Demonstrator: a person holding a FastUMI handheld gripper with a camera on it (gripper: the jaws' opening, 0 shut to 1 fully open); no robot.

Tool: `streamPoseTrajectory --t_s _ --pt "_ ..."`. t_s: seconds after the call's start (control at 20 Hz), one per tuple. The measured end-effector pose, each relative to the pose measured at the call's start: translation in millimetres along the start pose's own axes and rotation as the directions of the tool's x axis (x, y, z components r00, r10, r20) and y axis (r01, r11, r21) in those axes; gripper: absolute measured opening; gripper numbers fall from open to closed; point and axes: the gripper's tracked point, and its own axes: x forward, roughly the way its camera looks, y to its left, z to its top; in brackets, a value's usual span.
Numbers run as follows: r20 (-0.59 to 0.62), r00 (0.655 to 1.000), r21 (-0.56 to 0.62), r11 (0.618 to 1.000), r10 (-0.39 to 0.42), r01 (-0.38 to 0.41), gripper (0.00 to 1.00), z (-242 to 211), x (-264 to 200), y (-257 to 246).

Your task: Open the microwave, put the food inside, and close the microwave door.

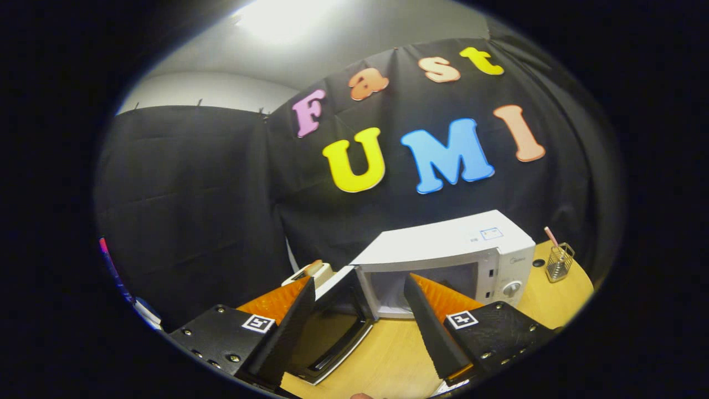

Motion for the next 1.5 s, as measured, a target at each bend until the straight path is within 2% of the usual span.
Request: streamPoseTrajectory --t_s 0.1,0.25,0.4,0.5,0.55,0.6,0.65,0.7,0.75,0.95,1.15,1.35,1.5 --pt "-0.008 0.994 -0.046 0.993 0.106 -0.107 0.97 -4.8 -3.6 48.5" --pt "-0.046 0.96 -0.068 0.957 0.278 -0.281 0.97 -25.2 -11.7 124.0" --pt "-0.093 0.918 -0.07 0.918 0.385 -0.391 0.95 -51.5 -14.5 175.8" --pt "-0.146 0.895 -0.078 0.898 0.42 -0.434 0.86 -78.1 -11.8 200.4" --pt "-0.173 0.887 -0.088 0.89 0.428 -0.447 0.65 -94.6 -18.3 206.4" --pt "-0.196 0.881 -0.095 0.886 0.43 -0.454 0.53 -107.5 -19.0 213.1" --pt "-0.21 0.883 -0.104 0.889 0.419 -0.446 0.3 -118.7 -13.9 217.0" --pt "-0.201 0.901 -0.117 0.903 0.385 -0.413 0.16 -124.5 -8.2 212.4" --pt "-0.218 0.897 -0.117 0.903 0.383 -0.414 0.02 -135.8 -1.0 219.5" --pt "-0.326 0.878 -0.125 0.904 0.351 -0.408 0.04 -186.6 12.7 226.6" --pt "-0.379 0.879 -0.179 0.909 0.291 -0.378 0.04 -219.6 27.0 213.6" --pt "-0.39 0.895 -0.205 0.927 0.215 -0.313 0.04 -228.5 37.3 185.2" --pt "-0.398 0.893 -0.219 0.924 0.209 -0.314 0.01 -228.9 32.0 177.8"
